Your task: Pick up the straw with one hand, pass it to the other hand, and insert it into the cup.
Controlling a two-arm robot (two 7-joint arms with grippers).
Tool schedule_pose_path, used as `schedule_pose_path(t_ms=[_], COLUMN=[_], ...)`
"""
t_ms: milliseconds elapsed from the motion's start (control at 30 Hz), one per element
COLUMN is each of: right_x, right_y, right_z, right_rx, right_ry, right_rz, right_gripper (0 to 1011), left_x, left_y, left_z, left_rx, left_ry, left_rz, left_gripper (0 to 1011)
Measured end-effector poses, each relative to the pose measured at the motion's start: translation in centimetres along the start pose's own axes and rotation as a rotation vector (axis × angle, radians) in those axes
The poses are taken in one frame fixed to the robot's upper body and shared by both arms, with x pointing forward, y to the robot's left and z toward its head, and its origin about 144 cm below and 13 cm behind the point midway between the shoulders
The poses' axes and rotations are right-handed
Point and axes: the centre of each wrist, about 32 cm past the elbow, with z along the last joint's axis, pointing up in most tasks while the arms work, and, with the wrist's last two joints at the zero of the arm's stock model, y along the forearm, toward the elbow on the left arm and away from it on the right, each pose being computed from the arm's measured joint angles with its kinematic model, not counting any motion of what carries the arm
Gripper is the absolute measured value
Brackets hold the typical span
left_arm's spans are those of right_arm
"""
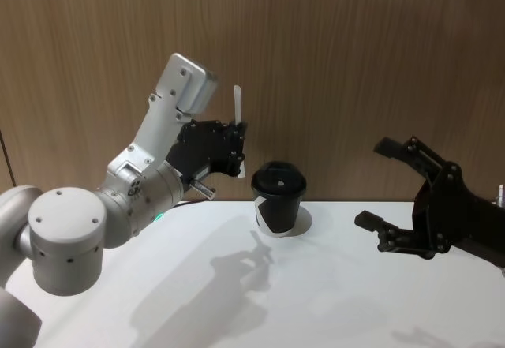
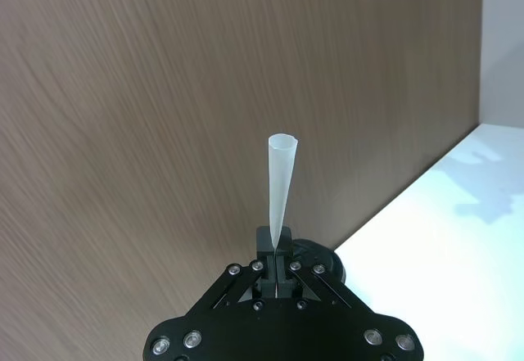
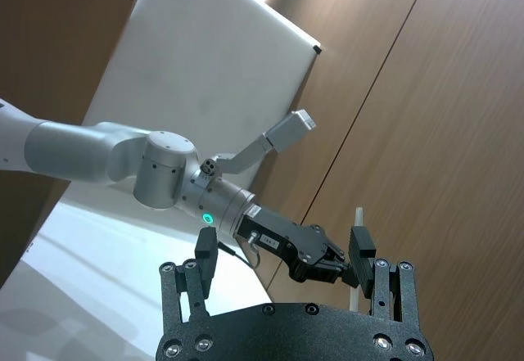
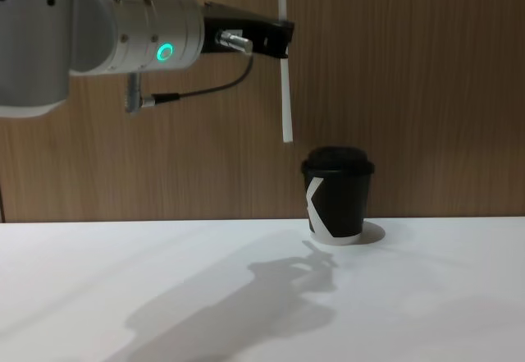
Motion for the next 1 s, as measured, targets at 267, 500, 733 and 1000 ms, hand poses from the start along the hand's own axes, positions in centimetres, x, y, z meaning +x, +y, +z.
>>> schedule_pose_path(t_ms=[267,500,733,1000], right_x=[0.0,0.0,0.0,0.0], right_y=[0.0,0.0,0.0,0.0], right_z=[0.0,0.0,0.0,0.0], right_rx=[0.0,0.0,0.0,0.0], right_ry=[0.0,0.0,0.0,0.0], right_rz=[0.0,0.0,0.0,0.0], right_gripper=[1001,1001,1001,1001], left_x=[0.1,0.4,0.5,0.6], left_y=[-0.9,-1.3,-1.6,-2.3], left_z=[-0.3,-0.2,0.0,0.2], left_rx=[0.02,0.019,0.013,0.013], left_ry=[0.007,0.017,0.034,0.058], left_rz=[-0.014,-0.028,-0.047,-0.069], left_gripper=[10,10,8,8])
